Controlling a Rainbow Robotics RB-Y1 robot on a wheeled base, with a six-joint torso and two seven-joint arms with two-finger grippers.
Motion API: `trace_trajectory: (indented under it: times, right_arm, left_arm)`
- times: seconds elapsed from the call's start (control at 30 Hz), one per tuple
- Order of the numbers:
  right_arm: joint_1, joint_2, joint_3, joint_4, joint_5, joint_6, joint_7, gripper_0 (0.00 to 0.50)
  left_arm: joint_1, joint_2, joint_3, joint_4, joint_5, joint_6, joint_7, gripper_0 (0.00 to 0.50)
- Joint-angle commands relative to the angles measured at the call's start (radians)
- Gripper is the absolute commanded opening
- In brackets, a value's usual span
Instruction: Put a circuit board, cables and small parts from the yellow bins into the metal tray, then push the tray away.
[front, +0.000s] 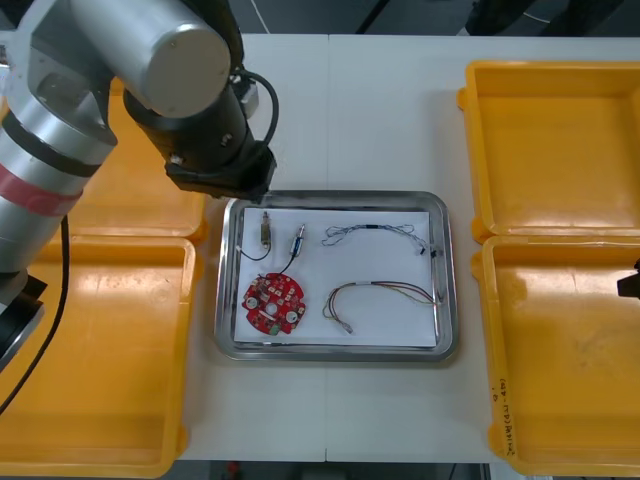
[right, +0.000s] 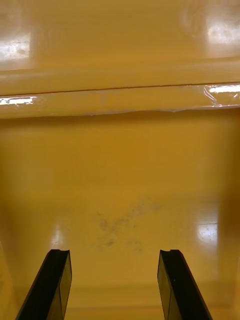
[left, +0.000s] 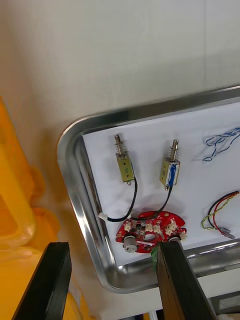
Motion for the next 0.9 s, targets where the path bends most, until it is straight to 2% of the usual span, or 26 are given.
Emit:
trace_trajectory:
  times: [0.03,0.23,0.43,0.53,0.9]
  right_arm:
    - [-0.019,-0.066,0.059,-0.056,-0.026,0.003,-0.033,0.5]
    - [-0.071,-0.087,0.145,-0.079,-0.064,0.003,-0.031,0.5]
    - [-0.141,-0.124,0.237,-0.079,-0.173,0.003,-0.03,0.5]
    - [-0.177,-0.129,0.283,-0.079,-0.205,0.003,-0.035,0.5]
    - [-0.324,-0.127,0.52,-0.079,-0.207,0.003,-0.042,0.5]
  left_arm:
    - [-0.013,0.069,0.106,-0.044,0.024,0.01,-0.107,0.5]
    - [0.06,0.135,0.179,-0.076,0.03,0.01,-0.164,0.5]
    - [0.132,0.19,0.238,-0.113,0.043,0.01,-0.174,0.5]
    - [0.155,0.211,0.265,-0.128,0.046,0.01,-0.185,0.5]
    - [0.291,0.257,0.368,-0.248,0.063,0.01,-0.207,0.5]
